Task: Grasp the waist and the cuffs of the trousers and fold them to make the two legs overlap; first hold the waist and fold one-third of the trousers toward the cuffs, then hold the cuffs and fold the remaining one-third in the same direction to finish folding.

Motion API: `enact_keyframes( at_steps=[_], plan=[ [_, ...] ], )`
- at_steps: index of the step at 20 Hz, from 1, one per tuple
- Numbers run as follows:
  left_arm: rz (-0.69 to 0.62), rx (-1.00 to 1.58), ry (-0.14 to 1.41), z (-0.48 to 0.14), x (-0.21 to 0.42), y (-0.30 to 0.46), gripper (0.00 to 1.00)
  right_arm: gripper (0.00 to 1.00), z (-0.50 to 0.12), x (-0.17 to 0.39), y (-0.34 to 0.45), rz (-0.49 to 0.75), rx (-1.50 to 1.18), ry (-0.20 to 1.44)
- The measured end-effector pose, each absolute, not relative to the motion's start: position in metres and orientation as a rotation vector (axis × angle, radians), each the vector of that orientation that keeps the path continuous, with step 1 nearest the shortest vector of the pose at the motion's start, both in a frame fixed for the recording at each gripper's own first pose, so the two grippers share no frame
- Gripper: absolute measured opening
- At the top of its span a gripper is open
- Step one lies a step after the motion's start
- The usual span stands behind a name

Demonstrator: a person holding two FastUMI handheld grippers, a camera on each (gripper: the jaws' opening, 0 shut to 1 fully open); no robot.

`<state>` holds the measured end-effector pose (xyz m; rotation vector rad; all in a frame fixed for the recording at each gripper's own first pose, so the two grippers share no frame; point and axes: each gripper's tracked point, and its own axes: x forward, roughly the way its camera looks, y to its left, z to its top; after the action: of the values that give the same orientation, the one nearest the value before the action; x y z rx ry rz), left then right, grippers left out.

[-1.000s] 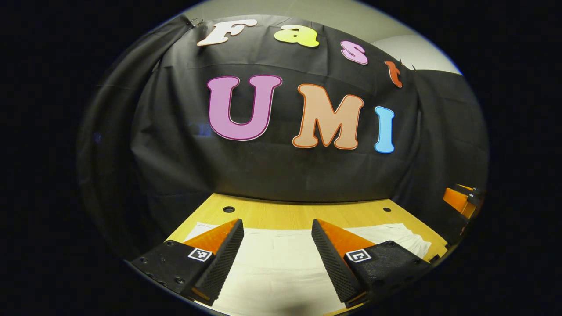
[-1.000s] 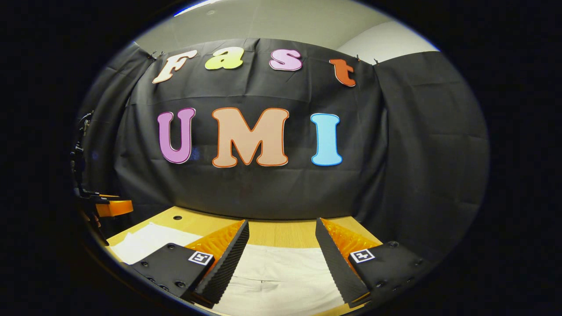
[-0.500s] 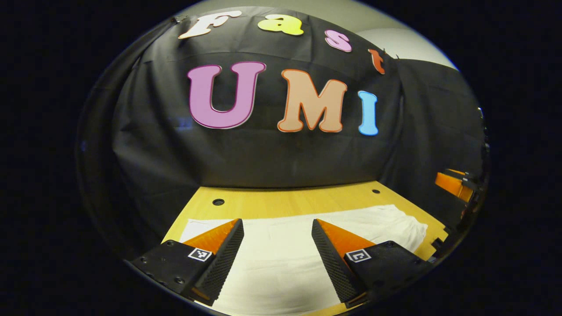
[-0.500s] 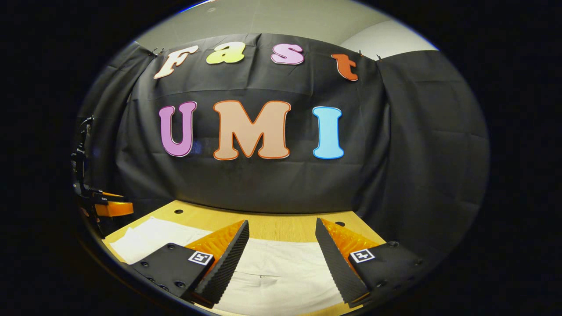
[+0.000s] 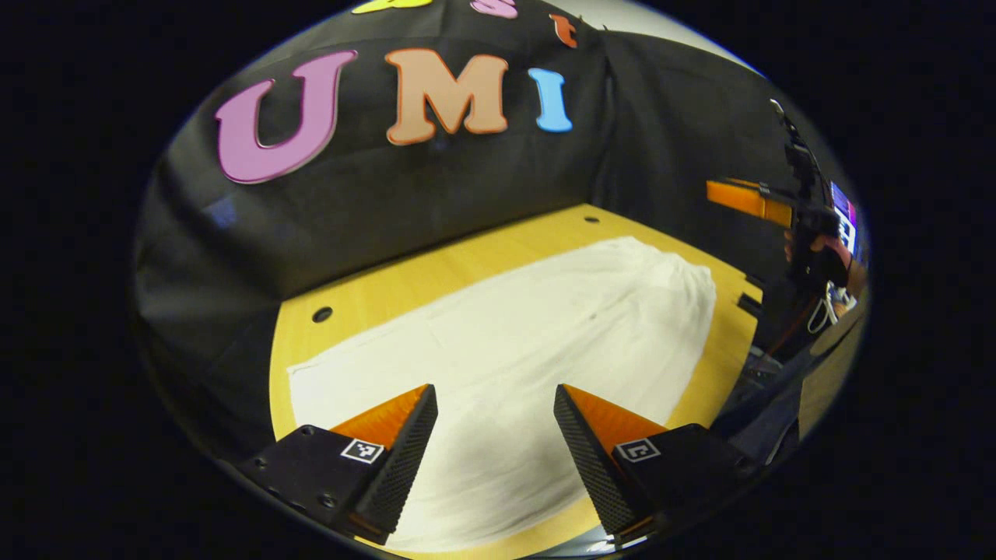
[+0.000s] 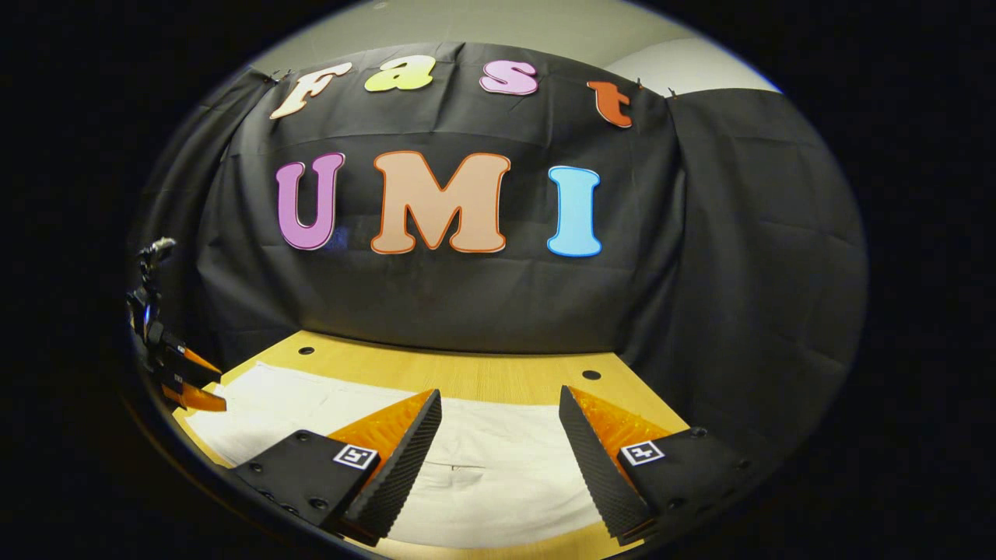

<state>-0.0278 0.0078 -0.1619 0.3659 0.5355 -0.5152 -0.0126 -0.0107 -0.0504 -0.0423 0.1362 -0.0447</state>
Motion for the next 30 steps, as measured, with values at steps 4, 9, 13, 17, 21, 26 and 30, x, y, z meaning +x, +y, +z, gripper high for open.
enact_keyframes(
  at_steps=[4, 9, 13, 17, 21, 26, 30],
  plan=[
    [-0.648, 0.518, 0.746, -0.213, -0.059, 0.029, 0.92, 0.98, -0.059, -0.015, -0.014, -0.060, -0.036, 0.156],
    [-0.768, 0.694, 0.930, -0.268, -0.091, 0.067, 0.90, 0.97, -0.064, -0.013, -0.018, -0.076, -0.034, 0.166],
    [-0.800, 0.799, 1.018, -0.285, -0.107, 0.091, 0.90, 0.97, -0.070, -0.013, -0.021, -0.080, -0.032, 0.179],
    [-0.809, 0.885, 1.078, -0.295, -0.111, 0.118, 0.86, 0.98, -0.073, -0.011, -0.022, -0.075, -0.043, 0.189],
    [-0.824, 0.921, 1.108, -0.297, -0.112, 0.125, 0.82, 0.98, -0.074, -0.008, -0.025, -0.070, -0.056, 0.191],
    [-0.864, 0.954, 1.156, -0.297, -0.114, 0.126, 0.80, 0.98, -0.079, -0.003, -0.025, -0.056, -0.073, 0.205],
    [-0.852, 0.978, 1.195, -0.299, -0.116, 0.128, 0.80, 0.98, -0.083, 0.001, -0.022, -0.029, -0.074, 0.214]
  ],
)
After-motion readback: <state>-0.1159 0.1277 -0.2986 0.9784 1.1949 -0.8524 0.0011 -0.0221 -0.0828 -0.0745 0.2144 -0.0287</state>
